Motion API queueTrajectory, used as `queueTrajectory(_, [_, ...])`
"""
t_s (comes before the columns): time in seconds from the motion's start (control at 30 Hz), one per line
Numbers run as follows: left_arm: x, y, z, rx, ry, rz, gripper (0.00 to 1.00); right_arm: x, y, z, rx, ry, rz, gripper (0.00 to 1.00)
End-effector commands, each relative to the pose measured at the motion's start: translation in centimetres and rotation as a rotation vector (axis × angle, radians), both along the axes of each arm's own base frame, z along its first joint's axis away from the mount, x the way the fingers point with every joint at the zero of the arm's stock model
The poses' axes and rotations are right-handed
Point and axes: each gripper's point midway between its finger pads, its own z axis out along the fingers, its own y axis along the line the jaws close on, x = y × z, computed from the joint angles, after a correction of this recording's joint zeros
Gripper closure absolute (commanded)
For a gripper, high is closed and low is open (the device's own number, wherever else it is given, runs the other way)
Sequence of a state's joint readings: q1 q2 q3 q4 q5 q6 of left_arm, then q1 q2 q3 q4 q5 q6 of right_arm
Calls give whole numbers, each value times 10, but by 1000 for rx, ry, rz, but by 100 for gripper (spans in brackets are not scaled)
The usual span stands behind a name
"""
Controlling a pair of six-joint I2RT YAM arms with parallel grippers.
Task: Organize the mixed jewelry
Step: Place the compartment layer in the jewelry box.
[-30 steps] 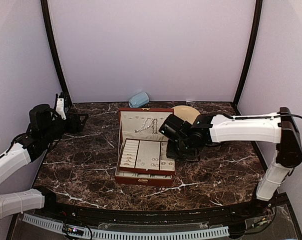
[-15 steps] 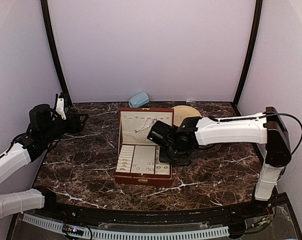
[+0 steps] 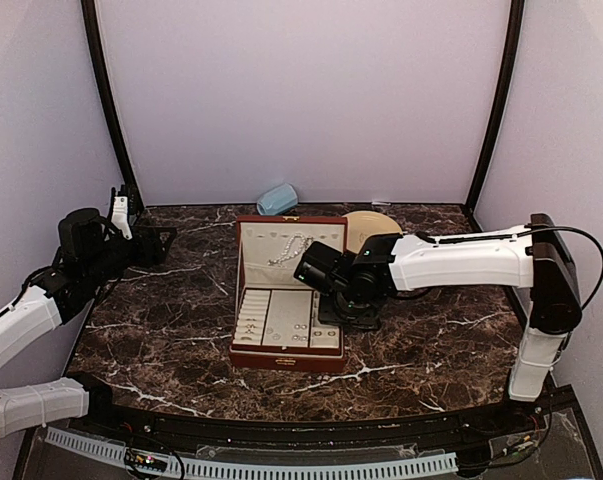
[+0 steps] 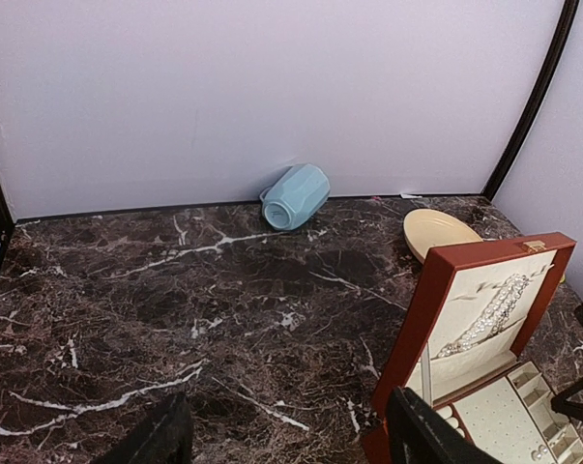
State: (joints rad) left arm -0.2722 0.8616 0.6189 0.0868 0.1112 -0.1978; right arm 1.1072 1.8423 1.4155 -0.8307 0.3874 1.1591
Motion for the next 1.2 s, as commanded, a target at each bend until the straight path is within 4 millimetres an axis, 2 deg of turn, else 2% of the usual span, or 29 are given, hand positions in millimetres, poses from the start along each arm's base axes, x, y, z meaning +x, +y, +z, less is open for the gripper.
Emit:
queueTrajectory(0.0, [-2, 3, 2, 2, -3, 11, 29, 9, 8, 6, 20, -46, -3, 100])
queueTrajectory(0.4, [-2, 3, 1, 3, -1, 11, 29, 10, 17, -6, 20, -36, 32, 100])
queueTrajectory(0.73, [-1, 3, 1, 4, -1, 10, 29, 8, 10, -6, 6, -31, 20, 100])
queueTrajectory(0.83, [-1, 3, 1, 4, 2, 8, 29, 9, 10, -2, 6, -39, 19, 85])
queueTrajectory(0.9, [-1, 3, 0, 4, 3, 8, 29, 9, 10, 0, 8, -42, 20, 78])
queueTrajectory(1.1, [-1, 3, 1, 4, 1, 7, 29, 10, 8, 7, 16, -55, 17, 76])
queueTrajectory(1.17, [-1, 3, 1, 3, 1, 7, 29, 12, 6, 12, 20, -71, 14, 72])
